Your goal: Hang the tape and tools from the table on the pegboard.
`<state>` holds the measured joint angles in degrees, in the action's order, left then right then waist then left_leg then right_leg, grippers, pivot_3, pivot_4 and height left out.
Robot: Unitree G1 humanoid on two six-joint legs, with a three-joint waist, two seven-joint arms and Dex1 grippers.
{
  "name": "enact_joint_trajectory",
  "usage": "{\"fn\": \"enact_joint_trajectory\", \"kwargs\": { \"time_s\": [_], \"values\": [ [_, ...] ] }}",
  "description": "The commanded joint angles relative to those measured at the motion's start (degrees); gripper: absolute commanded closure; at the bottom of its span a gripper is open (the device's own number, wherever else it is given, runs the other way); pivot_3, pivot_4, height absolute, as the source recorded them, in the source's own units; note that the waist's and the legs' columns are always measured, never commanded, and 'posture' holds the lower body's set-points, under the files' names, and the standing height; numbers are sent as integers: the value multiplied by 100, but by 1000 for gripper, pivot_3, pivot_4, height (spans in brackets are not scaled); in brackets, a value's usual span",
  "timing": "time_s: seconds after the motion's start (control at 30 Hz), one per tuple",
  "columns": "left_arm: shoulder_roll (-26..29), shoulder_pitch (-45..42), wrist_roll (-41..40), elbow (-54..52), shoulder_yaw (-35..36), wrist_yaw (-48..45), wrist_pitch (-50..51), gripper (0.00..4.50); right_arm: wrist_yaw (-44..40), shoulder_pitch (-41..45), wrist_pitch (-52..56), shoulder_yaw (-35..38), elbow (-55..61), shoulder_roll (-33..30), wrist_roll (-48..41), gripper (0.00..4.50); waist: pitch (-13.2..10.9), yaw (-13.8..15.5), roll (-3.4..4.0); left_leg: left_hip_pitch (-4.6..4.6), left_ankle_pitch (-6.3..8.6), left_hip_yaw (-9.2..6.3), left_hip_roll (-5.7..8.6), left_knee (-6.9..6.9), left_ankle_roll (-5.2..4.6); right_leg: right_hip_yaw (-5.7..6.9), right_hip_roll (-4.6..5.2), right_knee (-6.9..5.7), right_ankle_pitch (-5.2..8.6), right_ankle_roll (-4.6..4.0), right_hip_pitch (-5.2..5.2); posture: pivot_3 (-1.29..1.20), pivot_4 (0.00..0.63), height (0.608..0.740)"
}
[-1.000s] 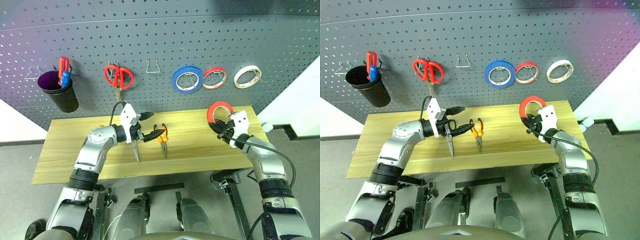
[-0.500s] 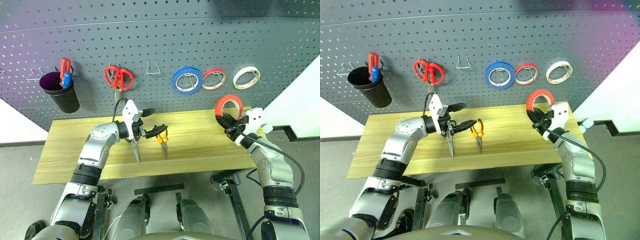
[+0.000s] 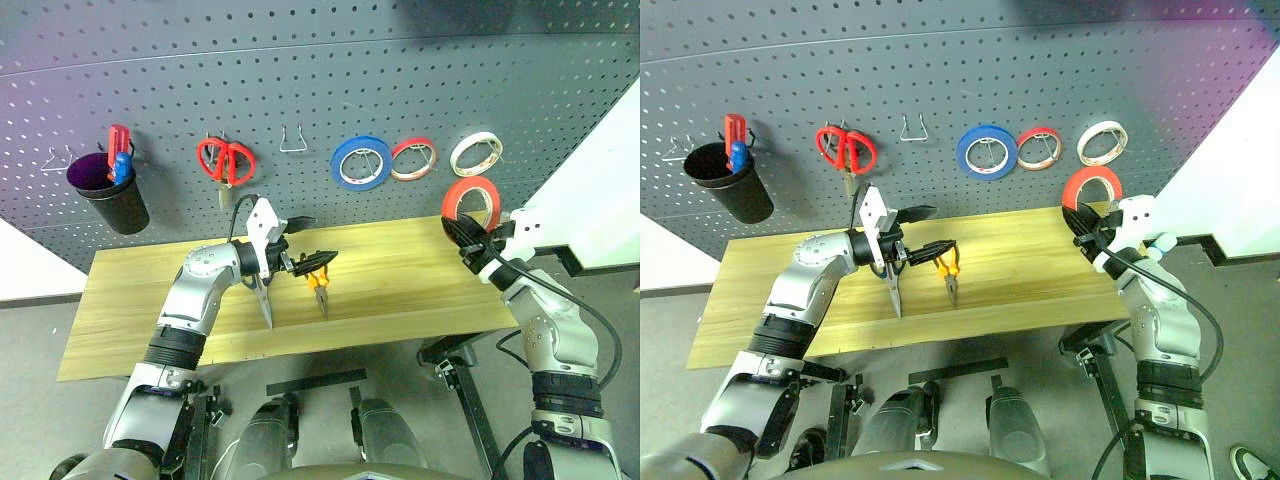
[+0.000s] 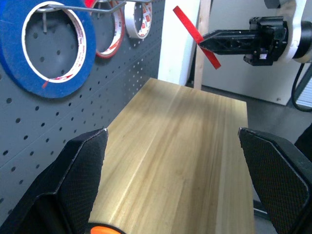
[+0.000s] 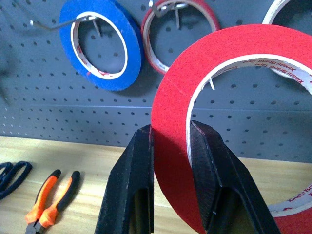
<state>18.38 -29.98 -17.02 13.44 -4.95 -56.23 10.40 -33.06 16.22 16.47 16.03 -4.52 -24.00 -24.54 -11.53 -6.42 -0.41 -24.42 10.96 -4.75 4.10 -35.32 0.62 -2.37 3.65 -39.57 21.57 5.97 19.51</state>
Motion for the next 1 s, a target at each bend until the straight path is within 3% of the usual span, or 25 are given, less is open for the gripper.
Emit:
{"fn": "enact_joint_trajectory", "kwargs": {
  "time_s": [0.03,0.67,1.0],
  "values": [
    [11,-78,-100,-143,87,-10,-50,0,-12,188,-11,24,329,-35,-139,3805,3,-40,0,0,0,0,0,-1,0,0,0,-1,0,0,0,-186,102,740],
    [-58,50,-359,-630,215,277,302,0,-31,724,-207,-494,229,161,14,3805,73,-82,1,1,0,-3,-2,-52,-1,-3,-5,-51,0,1,1,-163,98,740],
    [376,-32,-692,-1173,620,470,799,0,-66,867,-382,-612,-43,232,145,3805,77,-75,2,1,0,-5,-2,-64,-1,-4,-6,-57,0,1,-2,-149,100,740]
  ]
}}
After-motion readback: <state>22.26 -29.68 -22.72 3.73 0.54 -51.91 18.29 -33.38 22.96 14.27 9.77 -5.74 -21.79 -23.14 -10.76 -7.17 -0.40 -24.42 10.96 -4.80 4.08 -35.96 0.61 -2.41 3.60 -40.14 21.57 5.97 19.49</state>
